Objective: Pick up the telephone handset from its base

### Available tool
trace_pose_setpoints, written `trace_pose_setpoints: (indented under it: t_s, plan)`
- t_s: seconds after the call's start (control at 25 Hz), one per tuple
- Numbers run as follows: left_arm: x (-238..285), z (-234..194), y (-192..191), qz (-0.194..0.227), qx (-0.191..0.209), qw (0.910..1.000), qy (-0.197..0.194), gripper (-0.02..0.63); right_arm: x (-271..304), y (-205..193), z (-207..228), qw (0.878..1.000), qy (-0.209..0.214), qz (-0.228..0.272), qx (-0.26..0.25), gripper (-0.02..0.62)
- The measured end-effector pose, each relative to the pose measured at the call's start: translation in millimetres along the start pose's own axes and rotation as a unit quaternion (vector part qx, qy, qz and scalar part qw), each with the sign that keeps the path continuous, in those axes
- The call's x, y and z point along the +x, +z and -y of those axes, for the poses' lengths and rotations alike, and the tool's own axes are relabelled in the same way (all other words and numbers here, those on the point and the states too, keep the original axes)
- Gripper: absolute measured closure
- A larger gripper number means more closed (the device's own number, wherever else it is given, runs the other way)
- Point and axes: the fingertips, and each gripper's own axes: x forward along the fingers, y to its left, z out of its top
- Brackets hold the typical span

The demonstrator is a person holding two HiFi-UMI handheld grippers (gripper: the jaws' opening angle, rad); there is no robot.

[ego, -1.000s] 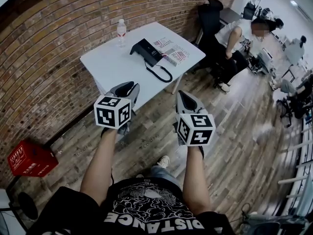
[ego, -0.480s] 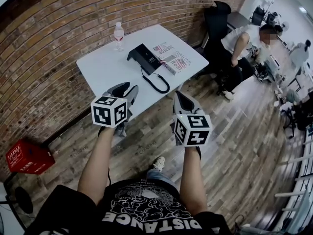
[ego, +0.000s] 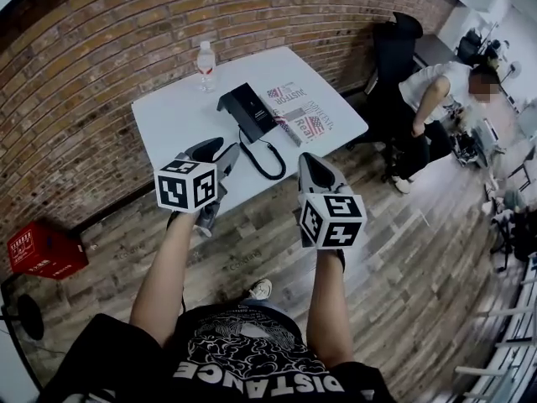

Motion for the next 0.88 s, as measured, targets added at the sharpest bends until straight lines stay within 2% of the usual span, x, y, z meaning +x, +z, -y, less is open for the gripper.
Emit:
trace_pose_setpoints:
  t_s: [0.36,0.88]
  plan:
    - [45.0,-0.2,6.8,0.008,-0.029,0.9992,0.027,0.411,34.7,7.0,36.7,0.999,0.052,-0.001,-0.017,0.597]
    - [84.5,-23.4,-1.6,0.022,-0.121,0.9924,0.004,0.396,70.5,1.3,53.6,0.995,0.094,-0.008,-0.024,0.597]
